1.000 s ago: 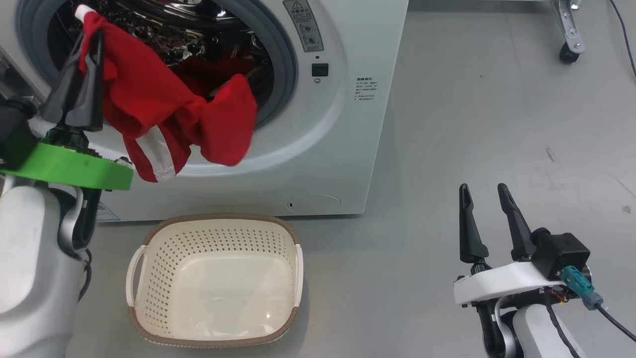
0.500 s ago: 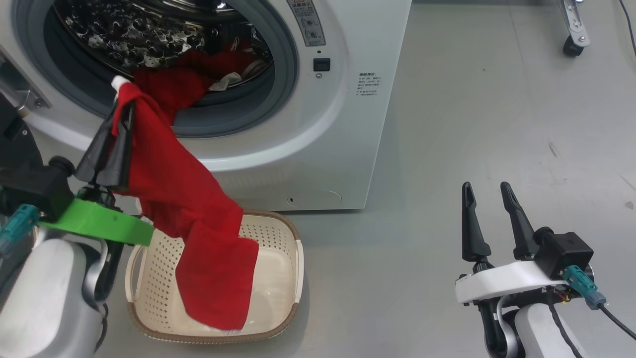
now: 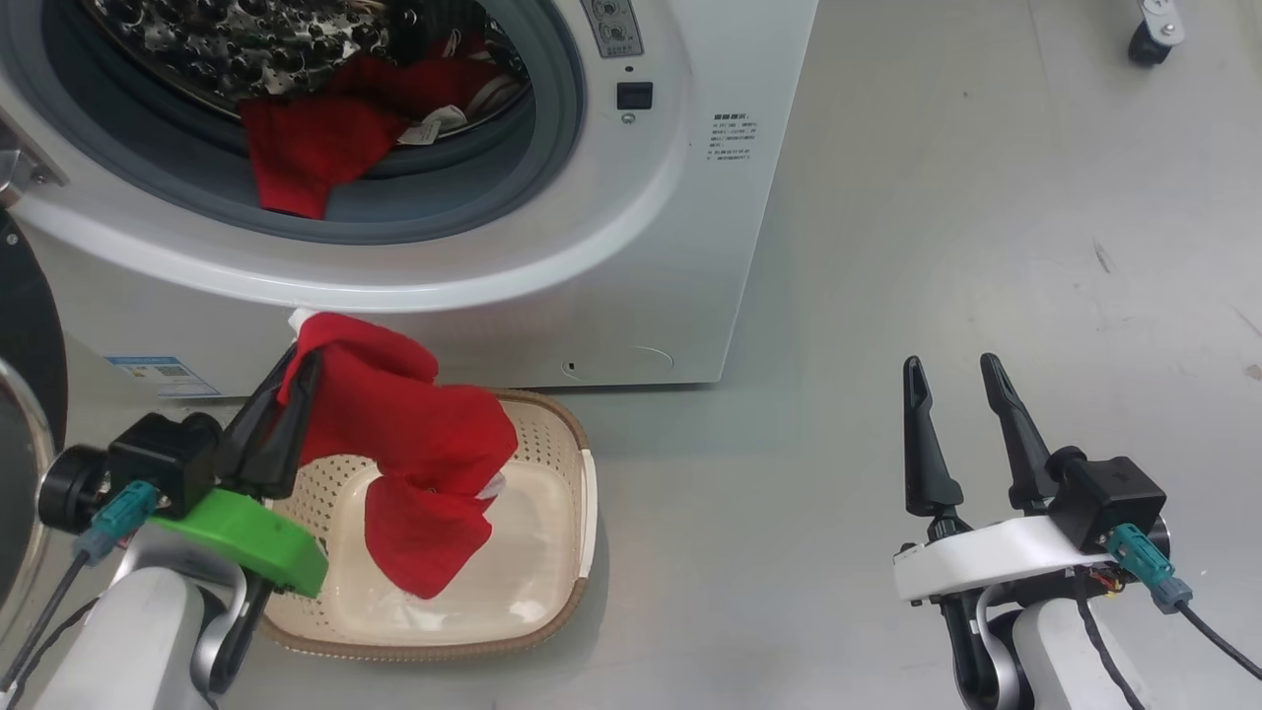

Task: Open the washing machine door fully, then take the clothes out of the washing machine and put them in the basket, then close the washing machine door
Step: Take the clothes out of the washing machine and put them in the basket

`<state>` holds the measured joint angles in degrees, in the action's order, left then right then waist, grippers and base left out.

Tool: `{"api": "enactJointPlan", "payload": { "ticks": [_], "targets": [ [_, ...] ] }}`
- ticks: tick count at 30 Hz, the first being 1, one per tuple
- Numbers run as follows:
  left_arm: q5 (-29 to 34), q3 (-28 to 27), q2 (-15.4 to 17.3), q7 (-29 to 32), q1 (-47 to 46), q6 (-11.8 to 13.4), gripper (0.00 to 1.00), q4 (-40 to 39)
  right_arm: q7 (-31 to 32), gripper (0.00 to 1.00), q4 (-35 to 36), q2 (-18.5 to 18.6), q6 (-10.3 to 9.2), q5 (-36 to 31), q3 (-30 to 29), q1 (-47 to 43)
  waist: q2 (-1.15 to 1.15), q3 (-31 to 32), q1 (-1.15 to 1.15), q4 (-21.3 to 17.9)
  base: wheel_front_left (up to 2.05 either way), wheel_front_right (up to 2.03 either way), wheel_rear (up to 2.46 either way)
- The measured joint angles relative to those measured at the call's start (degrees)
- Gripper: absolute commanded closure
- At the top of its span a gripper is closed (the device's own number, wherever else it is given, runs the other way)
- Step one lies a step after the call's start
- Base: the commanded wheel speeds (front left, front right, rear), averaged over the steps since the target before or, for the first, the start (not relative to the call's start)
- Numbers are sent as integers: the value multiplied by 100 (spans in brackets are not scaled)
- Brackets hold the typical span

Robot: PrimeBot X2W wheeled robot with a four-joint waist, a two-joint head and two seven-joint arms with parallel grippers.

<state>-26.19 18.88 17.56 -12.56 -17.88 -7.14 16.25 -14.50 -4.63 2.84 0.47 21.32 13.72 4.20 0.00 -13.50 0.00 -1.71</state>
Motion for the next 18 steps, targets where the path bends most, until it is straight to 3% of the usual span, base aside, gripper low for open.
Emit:
{"api": "enactJointPlan", "payload": {
  "ticks": [18],
  "targets": [
    [-46, 231, 276, 549, 57, 0, 100, 1127, -1, 0, 194, -1, -11, -105, 327, 295, 0, -793, 0, -320, 0, 0, 0]
  ]
}}
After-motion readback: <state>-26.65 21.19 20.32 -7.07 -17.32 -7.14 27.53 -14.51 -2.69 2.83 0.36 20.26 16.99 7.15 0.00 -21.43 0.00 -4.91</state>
